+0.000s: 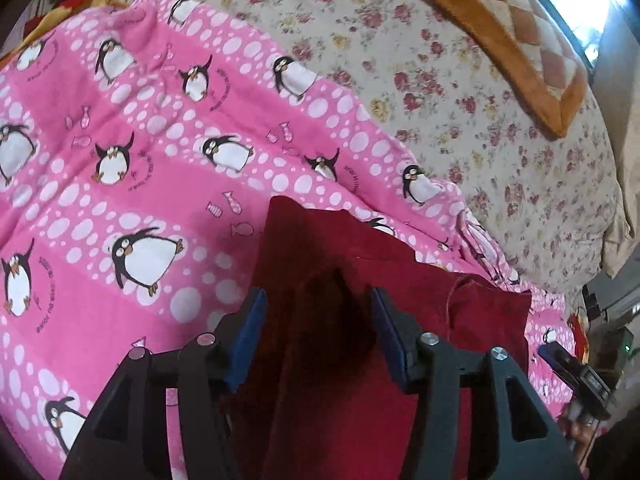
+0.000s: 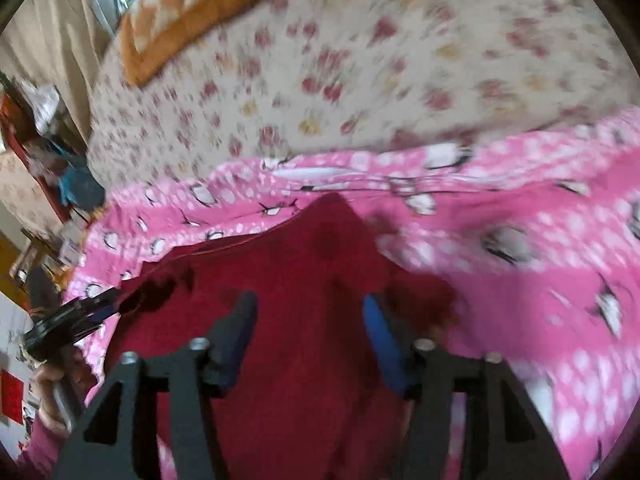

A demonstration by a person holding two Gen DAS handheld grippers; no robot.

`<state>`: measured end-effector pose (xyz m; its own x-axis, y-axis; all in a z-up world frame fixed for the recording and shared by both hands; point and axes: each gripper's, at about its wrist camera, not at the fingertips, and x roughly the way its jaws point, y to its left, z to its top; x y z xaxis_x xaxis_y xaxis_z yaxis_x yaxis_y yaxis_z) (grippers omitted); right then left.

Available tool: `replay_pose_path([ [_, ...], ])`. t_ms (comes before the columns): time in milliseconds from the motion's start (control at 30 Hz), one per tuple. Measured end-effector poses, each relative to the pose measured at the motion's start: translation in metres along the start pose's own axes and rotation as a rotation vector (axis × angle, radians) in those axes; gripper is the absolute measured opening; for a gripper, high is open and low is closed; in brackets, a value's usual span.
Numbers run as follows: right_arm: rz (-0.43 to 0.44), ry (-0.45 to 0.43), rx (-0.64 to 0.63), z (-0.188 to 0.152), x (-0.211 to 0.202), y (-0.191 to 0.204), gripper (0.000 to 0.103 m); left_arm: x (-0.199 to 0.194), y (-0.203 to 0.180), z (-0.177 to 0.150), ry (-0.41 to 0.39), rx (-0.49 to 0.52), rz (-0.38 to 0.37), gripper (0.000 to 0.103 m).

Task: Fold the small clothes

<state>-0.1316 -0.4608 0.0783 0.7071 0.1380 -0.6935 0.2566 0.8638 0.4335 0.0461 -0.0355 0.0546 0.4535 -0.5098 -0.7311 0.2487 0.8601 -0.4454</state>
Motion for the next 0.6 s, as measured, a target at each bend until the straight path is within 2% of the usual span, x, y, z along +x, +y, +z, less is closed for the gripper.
replay_pose_path([
  [100, -0.004, 0.012, -0.020, -0.008, -0.016, 0.000, 0.063, -0.009, 0.005, 0.001, -0.011, -0.029, 0.005, 0.032],
  [167, 0.058, 0.038, -0.028, -0.009, -0.013, 0.010, 0.063, -0.017, 0.015, 0.003, -0.038, -0.086, -0.005, 0.032],
  [267, 0.194, 0.100, 0.006, -0.003, 0.020, 0.045, 0.063, -0.023, 0.027, 0.006, -0.062, -0.128, 0.021, 0.032],
  [367, 0.261, 0.152, 0.016, 0.005, 0.069, 0.092, 0.063, -0.019, 0.033, 0.005, -0.028, -0.131, 0.020, 0.032],
  [500, 0.265, 0.220, -0.005, 0.012, 0.145, 0.150, 0.063, -0.016, 0.029, 0.001, 0.016, -0.077, -0.021, 0.032],
  [600, 0.158, 0.217, -0.076, 0.013, 0.196, 0.178, 0.063, -0.018, 0.024, -0.003, 0.023, -0.019, -0.032, 0.032],
])
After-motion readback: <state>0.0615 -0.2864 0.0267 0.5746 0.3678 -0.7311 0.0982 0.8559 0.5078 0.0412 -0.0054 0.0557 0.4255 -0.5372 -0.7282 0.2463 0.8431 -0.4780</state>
